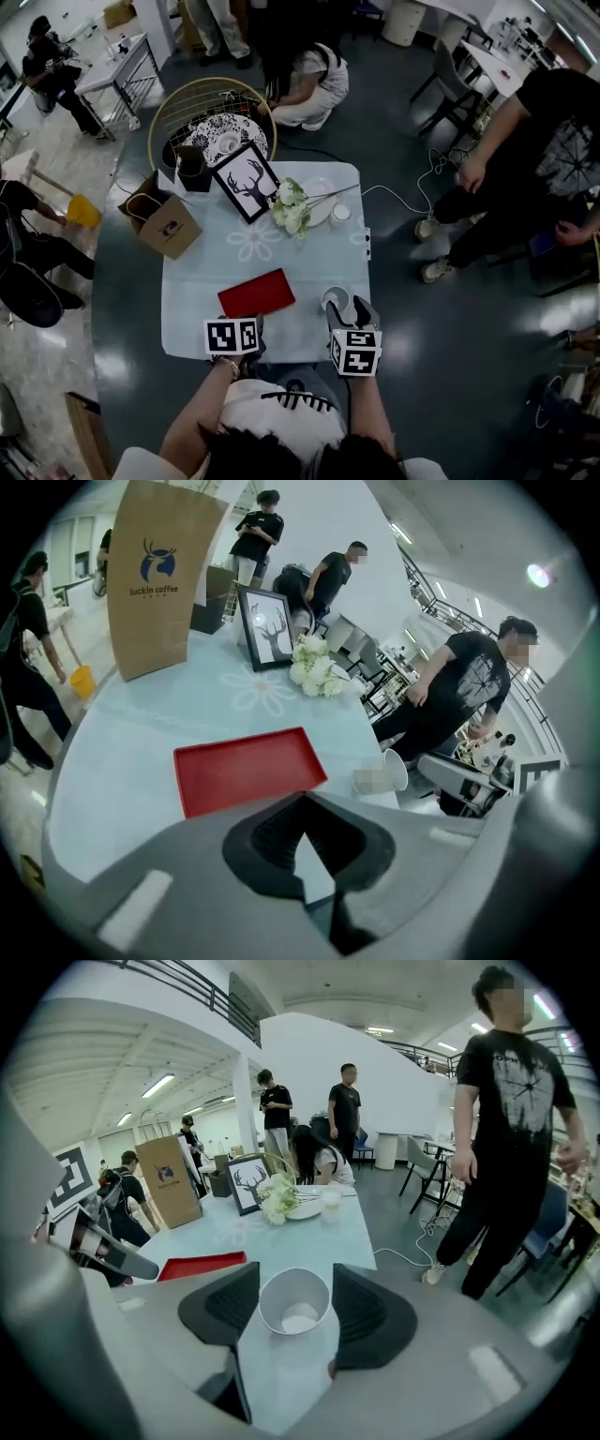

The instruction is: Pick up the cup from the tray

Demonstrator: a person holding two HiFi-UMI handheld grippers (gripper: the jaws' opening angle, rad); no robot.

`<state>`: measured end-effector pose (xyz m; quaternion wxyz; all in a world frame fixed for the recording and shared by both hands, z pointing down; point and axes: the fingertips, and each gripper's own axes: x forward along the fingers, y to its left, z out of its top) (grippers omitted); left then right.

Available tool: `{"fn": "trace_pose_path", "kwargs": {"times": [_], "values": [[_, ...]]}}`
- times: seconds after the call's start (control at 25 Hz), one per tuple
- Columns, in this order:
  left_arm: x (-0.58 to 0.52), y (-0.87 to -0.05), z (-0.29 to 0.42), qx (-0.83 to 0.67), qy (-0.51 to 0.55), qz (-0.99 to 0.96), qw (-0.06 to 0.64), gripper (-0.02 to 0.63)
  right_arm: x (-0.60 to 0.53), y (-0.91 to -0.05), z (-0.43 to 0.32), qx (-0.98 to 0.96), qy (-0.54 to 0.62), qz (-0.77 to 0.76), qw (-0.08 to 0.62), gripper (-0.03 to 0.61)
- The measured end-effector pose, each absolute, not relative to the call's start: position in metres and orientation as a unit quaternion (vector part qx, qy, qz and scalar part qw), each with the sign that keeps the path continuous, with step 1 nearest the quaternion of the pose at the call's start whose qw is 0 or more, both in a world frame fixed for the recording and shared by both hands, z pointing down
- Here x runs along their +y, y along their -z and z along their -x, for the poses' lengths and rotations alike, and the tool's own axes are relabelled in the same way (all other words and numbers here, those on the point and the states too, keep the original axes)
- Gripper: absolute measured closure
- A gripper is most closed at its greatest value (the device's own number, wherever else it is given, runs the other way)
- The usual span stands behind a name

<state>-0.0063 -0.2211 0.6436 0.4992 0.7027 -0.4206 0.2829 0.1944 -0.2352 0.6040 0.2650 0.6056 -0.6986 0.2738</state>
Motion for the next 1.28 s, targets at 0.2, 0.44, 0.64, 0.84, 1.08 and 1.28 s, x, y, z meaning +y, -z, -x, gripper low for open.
{"fn": "trace_pose_path", "kwargs": {"times": [0.2, 0.44, 0.64, 0.84, 1.08, 1.28], "values": [[-0.216, -0.637, 0.006, -0.425, -0.277, -0.708, 0.492, 0.614, -0.227, -0.594, -0.204, -0.676, -0.261, -0.636, 0.265, 0.503], [-0.211, -0.633, 0.011, -0.43, -0.268, -0.714, 0.483, 0.614, -0.221, -0.595, -0.192, -0.686, -0.26, -0.622, 0.273, 0.554], [-0.211, -0.633, 0.017, -0.439, -0.263, -0.711, 0.482, 0.614, -0.218, -0.601, -0.185, -0.681, -0.273, -0.613, 0.293, 0.554], [-0.206, -0.63, 0.018, -0.44, -0.258, -0.712, 0.483, 0.614, -0.216, -0.601, -0.183, -0.679, -0.272, -0.609, 0.307, 0.554], [-0.198, -0.633, 0.025, -0.448, -0.258, -0.708, 0.482, 0.614, -0.212, -0.605, -0.176, -0.684, -0.273, -0.601, 0.312, 0.554], [-0.195, -0.638, 0.033, -0.455, -0.253, -0.7, 0.489, 0.614, -0.211, -0.611, -0.172, -0.684, -0.272, -0.597, 0.318, 0.554]]}}
